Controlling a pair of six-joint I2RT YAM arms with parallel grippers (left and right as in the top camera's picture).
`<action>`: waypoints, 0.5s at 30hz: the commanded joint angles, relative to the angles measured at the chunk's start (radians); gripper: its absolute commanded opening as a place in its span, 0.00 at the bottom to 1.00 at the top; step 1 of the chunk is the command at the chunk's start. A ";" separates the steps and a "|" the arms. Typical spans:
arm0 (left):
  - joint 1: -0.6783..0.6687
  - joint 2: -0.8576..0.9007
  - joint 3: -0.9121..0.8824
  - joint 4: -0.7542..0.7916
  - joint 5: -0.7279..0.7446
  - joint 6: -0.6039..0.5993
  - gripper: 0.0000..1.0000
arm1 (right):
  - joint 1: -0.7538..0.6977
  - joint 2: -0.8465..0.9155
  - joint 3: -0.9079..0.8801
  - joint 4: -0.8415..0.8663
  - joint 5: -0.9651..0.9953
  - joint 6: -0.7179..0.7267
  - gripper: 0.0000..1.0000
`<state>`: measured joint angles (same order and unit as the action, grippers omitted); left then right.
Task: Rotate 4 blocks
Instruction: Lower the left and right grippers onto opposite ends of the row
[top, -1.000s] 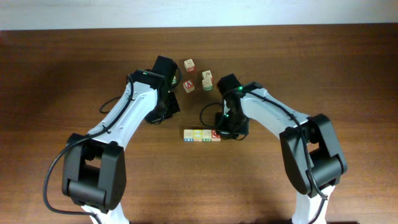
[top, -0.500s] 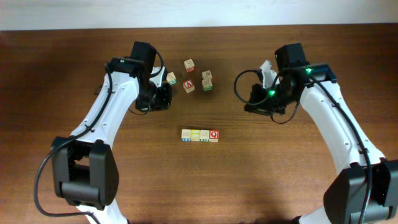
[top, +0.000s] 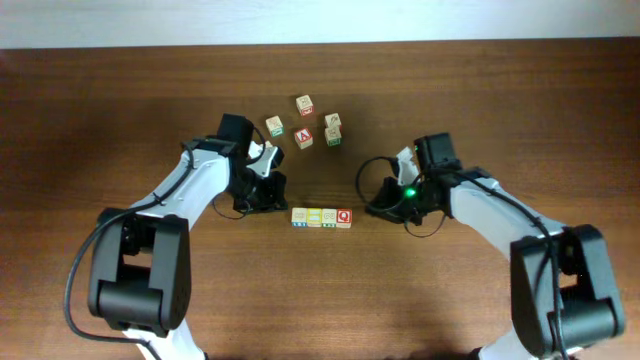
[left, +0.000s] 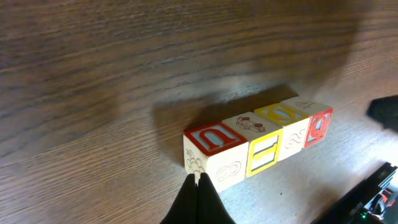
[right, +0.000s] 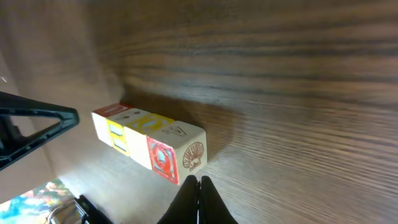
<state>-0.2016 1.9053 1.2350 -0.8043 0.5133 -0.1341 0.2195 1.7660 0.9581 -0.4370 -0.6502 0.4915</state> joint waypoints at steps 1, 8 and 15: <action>-0.008 0.063 -0.010 0.004 0.014 0.024 0.00 | 0.016 0.043 -0.004 0.008 0.027 0.031 0.04; -0.008 0.086 -0.010 0.004 0.077 0.109 0.00 | 0.016 0.043 -0.004 0.012 0.034 0.033 0.04; -0.008 0.086 -0.010 0.008 0.138 0.150 0.00 | 0.036 0.051 -0.004 0.011 0.047 0.114 0.04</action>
<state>-0.2085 1.9862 1.2301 -0.7982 0.6174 -0.0139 0.2329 1.8061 0.9581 -0.4286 -0.6254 0.5568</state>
